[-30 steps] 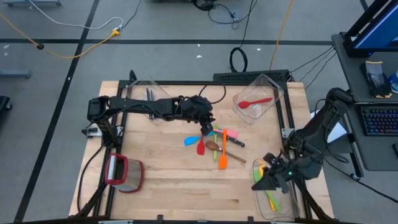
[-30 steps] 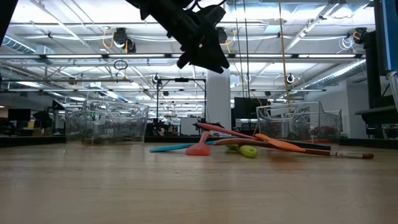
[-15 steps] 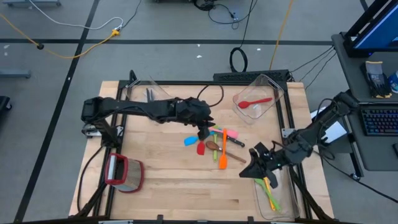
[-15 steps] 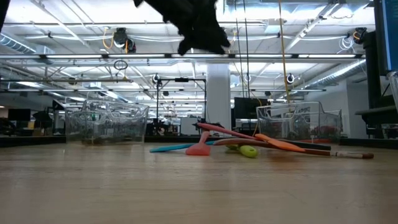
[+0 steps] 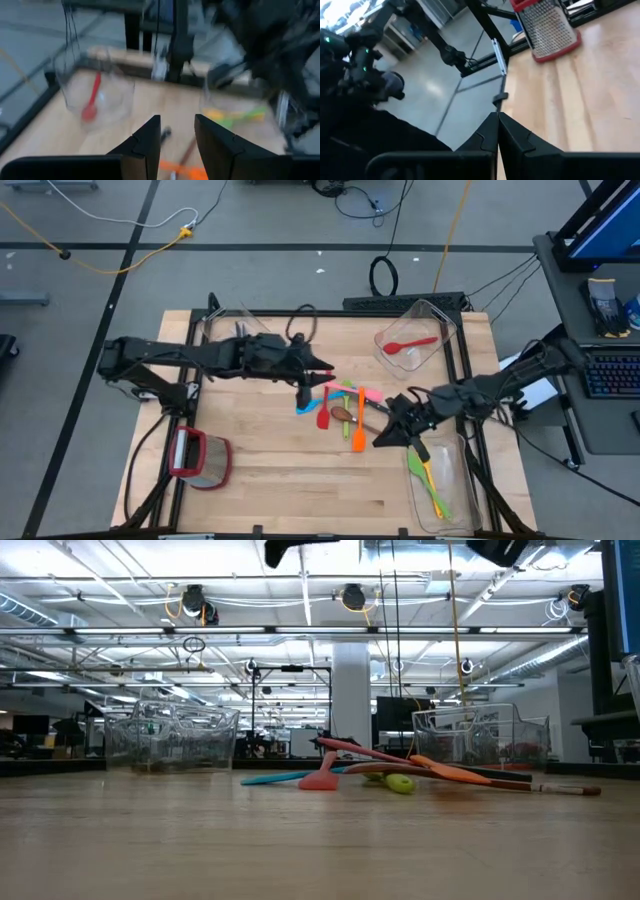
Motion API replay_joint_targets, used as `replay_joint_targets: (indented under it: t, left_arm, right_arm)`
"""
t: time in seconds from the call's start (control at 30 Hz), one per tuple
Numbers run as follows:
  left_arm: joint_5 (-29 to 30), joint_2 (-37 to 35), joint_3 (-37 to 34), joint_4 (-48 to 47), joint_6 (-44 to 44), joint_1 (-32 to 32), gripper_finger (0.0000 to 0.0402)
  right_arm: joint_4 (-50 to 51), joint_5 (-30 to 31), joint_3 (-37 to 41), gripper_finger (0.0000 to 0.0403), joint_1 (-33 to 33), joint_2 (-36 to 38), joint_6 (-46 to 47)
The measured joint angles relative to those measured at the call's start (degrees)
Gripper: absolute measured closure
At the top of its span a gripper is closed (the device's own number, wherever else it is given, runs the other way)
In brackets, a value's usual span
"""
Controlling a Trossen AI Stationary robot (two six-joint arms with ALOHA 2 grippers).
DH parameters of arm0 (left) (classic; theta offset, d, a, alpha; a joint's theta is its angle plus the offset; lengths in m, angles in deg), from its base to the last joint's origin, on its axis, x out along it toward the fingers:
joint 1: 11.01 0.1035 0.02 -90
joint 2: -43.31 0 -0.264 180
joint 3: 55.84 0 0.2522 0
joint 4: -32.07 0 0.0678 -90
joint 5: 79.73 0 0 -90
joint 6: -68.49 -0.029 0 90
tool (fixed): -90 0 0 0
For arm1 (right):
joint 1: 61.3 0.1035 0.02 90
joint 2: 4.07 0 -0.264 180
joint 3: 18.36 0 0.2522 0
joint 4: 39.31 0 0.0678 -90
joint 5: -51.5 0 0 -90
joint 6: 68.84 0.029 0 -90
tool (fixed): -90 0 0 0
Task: Pick & Place Kitchen Items
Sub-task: Put the orange spatula into the bottom transparent bin
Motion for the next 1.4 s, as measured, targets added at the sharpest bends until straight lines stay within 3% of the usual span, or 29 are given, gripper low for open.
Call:
replay_joint_targets:
  t: [0.27,0.33,0.77,1.03,1.4]
  left_arm:
    - [2.71,-10.28,-16.08,9.98,2.31,0.0,0.0277]
    - [3.38,-13.52,-19.74,8.76,2.4,0.02,0.0277]
    - [4.56,-28.05,-36.93,11.54,2.61,0.26,0.0277]
    - [4.7,-34.46,-43.38,12.77,2.81,0.85,0.0277]
    - [4.48,-37.52,-46.8,13.49,3.73,3.14,0.0277]
  right_arm:
    - [2.96,-9.35,-0.07,0.0403,-8.26,-0.3,-6.86]
    - [4.02,-11.49,0.01,0.0403,-9.87,-0.66,-8.83]
    - [10.83,-16.6,-0.08,0.0403,-19.43,-3.99,-23.27]
    - [11.8,-18.66,0.02,0.0403,-23.39,-6.0,-30.66]
    - [12.7,-21.07,-1.89,0.0403,-24.48,-12.61,-38.14]
